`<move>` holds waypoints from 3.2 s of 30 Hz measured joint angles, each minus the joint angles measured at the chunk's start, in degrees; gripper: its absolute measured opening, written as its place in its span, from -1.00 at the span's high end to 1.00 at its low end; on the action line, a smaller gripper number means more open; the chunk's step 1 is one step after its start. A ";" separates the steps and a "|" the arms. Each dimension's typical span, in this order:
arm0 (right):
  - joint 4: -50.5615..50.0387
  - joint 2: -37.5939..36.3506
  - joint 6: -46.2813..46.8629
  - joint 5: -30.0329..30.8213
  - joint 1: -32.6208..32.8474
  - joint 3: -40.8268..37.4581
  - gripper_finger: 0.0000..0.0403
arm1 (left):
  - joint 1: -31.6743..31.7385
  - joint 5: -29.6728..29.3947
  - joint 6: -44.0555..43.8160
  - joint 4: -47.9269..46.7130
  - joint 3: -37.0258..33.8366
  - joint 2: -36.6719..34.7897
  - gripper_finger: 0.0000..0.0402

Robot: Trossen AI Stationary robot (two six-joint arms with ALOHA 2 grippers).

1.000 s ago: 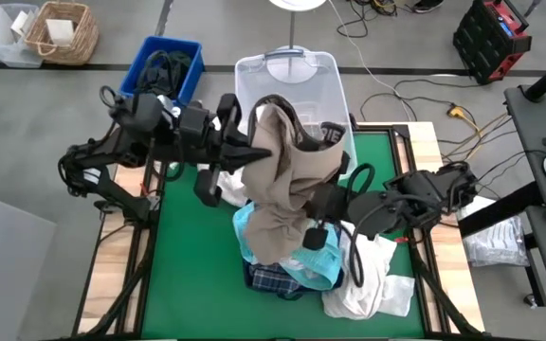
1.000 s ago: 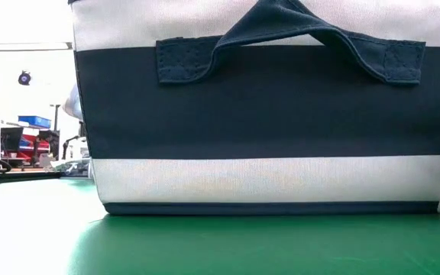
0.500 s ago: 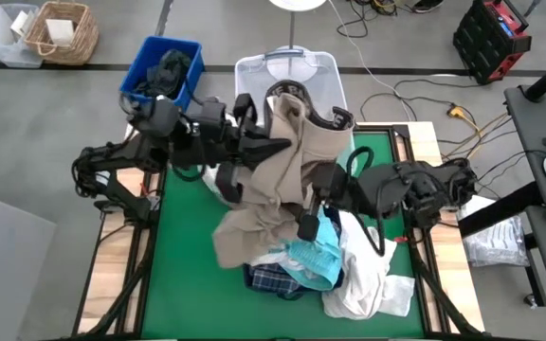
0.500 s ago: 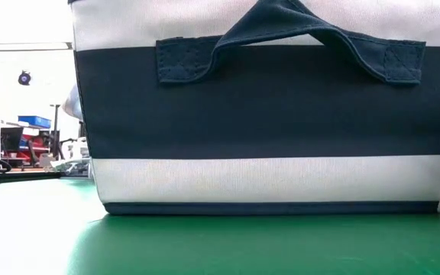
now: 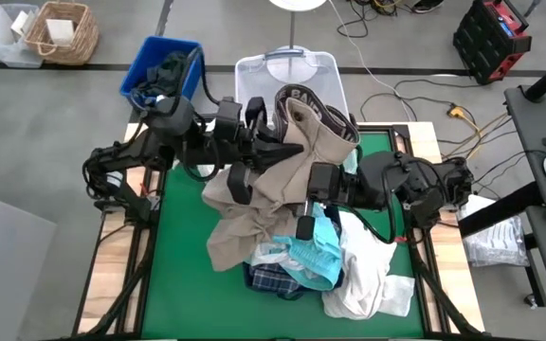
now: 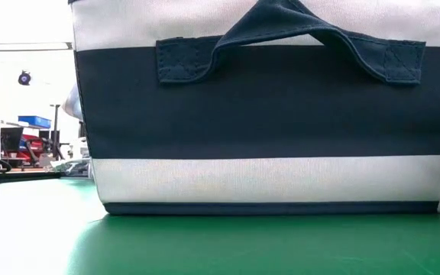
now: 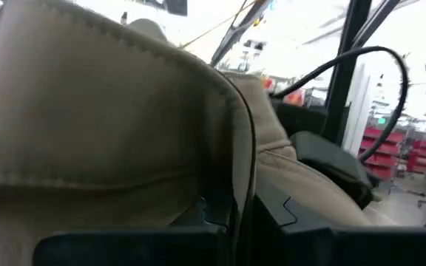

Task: Sort clothes
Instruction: Put the brown shorts into the blue laundry organizer

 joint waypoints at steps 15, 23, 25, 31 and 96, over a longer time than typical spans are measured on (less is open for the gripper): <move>-1.55 -0.66 0.01 -4.90 -0.07 -0.04 0.95 | 0.17 -6.58 -0.19 -16.37 5.45 -1.41 0.40; -13.00 -2.20 8.09 -6.34 -0.04 -0.02 0.95 | 0.26 -6.93 1.22 -28.11 5.50 -4.98 0.32; -17.65 -2.50 9.26 -5.25 -0.02 0.04 0.95 | 0.26 -6.93 1.31 -31.65 5.50 -5.65 0.32; -31.46 -2.47 10.42 -1.80 -0.02 0.07 0.96 | 0.26 -6.95 1.12 -38.44 5.56 -6.20 0.32; -44.72 -0.46 27.67 -0.92 -1.05 0.15 -0.53 | 1.22 -2.02 3.35 -39.47 5.48 5.89 0.91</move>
